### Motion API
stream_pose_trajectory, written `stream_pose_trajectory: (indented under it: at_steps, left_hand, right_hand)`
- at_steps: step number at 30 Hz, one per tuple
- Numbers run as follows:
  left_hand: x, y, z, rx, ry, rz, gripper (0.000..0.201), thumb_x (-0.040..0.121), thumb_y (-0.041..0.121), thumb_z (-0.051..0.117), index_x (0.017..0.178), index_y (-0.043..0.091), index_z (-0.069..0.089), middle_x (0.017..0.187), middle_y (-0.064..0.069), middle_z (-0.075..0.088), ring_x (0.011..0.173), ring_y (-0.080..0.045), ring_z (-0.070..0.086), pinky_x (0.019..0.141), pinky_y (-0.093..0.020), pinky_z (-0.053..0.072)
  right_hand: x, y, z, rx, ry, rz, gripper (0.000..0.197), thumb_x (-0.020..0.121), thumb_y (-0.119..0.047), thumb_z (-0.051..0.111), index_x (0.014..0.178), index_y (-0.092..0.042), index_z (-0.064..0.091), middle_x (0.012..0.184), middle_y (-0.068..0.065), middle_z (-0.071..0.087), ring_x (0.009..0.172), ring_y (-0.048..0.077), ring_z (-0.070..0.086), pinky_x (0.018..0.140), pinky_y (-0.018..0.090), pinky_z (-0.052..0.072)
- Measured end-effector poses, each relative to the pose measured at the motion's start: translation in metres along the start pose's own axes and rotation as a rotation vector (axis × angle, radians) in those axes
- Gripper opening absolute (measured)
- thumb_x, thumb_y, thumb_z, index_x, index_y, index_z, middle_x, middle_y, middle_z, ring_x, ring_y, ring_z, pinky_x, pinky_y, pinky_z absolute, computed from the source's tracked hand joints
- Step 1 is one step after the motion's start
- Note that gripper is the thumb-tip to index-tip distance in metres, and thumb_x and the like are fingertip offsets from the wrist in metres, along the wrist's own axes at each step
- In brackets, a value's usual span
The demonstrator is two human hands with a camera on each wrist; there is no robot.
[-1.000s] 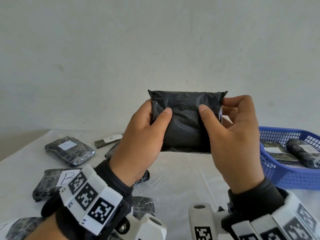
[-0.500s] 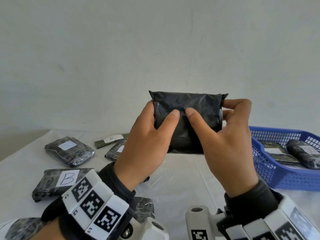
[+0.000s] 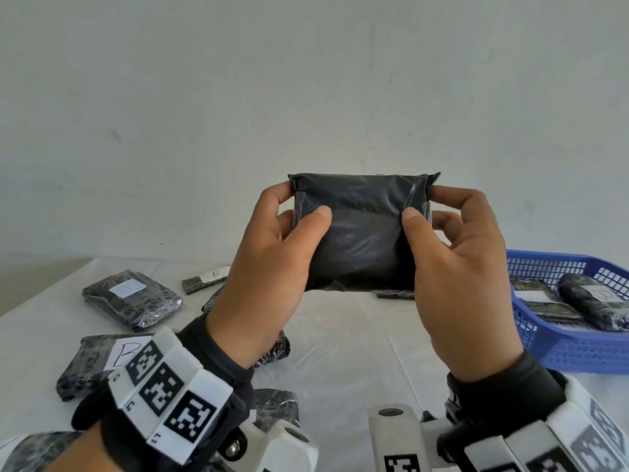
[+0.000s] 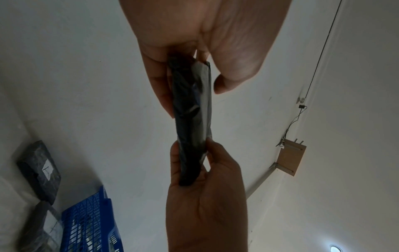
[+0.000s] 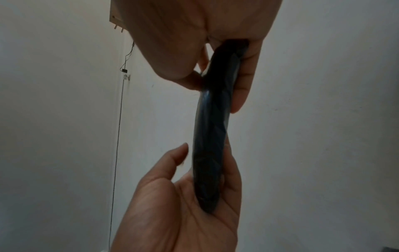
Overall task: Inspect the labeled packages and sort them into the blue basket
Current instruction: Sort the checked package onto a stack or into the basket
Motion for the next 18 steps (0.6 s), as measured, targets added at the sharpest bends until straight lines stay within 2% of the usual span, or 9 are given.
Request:
stream_pose_trajectory:
  at_steps: [3,6,9,11,15,18]
  left_hand:
    - [0.002,0.006,0.000,0.019,-0.029,0.026,0.038,0.104,0.014,0.055,0.139,0.028,0.054,0.116,-0.003,0.077,0.107,-0.020,0.074,0.084,-0.030,0.061]
    - [0.001,0.006,0.004,-0.006,-0.065,0.023,0.035,0.105,0.014,0.054,0.135,0.031,0.058,0.113,-0.002,0.078,0.106,-0.017,0.075,0.081,-0.025,0.060]
    - [0.000,0.007,0.009,-0.021,-0.099,0.039,0.038,0.104,0.008,0.054,0.132,0.033,0.059,0.116,-0.004,0.077,0.107,-0.018,0.075,0.083,-0.027,0.060]
    - [0.000,0.008,0.010,-0.036,-0.112,0.047,0.040,0.103,0.005,0.054,0.132,0.032,0.059,0.115,-0.005,0.077,0.106,-0.019,0.075,0.084,-0.028,0.061]
    - [-0.002,0.010,0.016,-0.019,-0.155,0.062,0.043,0.103,0.000,0.051,0.134,0.029,0.058,0.116,-0.005,0.077,0.108,-0.021,0.074,0.090,-0.034,0.061]
    - [-0.004,0.008,0.020,-0.009,-0.176,0.069,0.044,0.103,-0.001,0.049,0.132,0.031,0.059,0.118,-0.005,0.076,0.109,-0.022,0.074,0.092,-0.037,0.061]
  right_hand:
    - [0.000,-0.004,0.000,0.060,-0.005,-0.013,0.019,0.102,-0.010,0.062,0.120,-0.016,0.060,0.093,0.002,0.067,0.068,0.001,0.070,0.058,0.017,0.053]
    - [-0.001,-0.008,0.000,0.051,0.006,-0.044,0.018,0.102,-0.007,0.062,0.112,-0.021,0.061,0.094,-0.001,0.068,0.071,0.003,0.072,0.059,0.018,0.056]
    - [-0.002,-0.010,0.003,0.037,-0.010,-0.053,0.022,0.100,-0.009,0.066,0.109,-0.028,0.057,0.103,0.004,0.068,0.075,0.006,0.075,0.059,0.019,0.057]
    - [-0.003,-0.009,0.003,0.009,-0.006,-0.053,0.023,0.098,-0.014,0.069,0.110,-0.029,0.056,0.105,0.004,0.068,0.077,0.006,0.075,0.059,0.020,0.058]
    - [-0.006,-0.013,0.002,-0.170,0.037,-0.097,0.041,0.087,-0.034,0.079,0.118,-0.028,0.053,0.097,-0.011,0.063,0.080,0.009,0.071,0.060,0.027,0.061]
    - [-0.008,-0.018,0.002,-0.222,0.057,-0.124,0.050,0.081,-0.043,0.081,0.115,-0.029,0.047,0.094,-0.017,0.057,0.086,-0.007,0.065,0.065,0.018,0.056]
Point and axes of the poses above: each hand's wrist, its own x-axis towards the middle knuckle, its own z-axis out of the palm, y = z × x, the point moved 10 cm from there along x, towards the middle knuckle
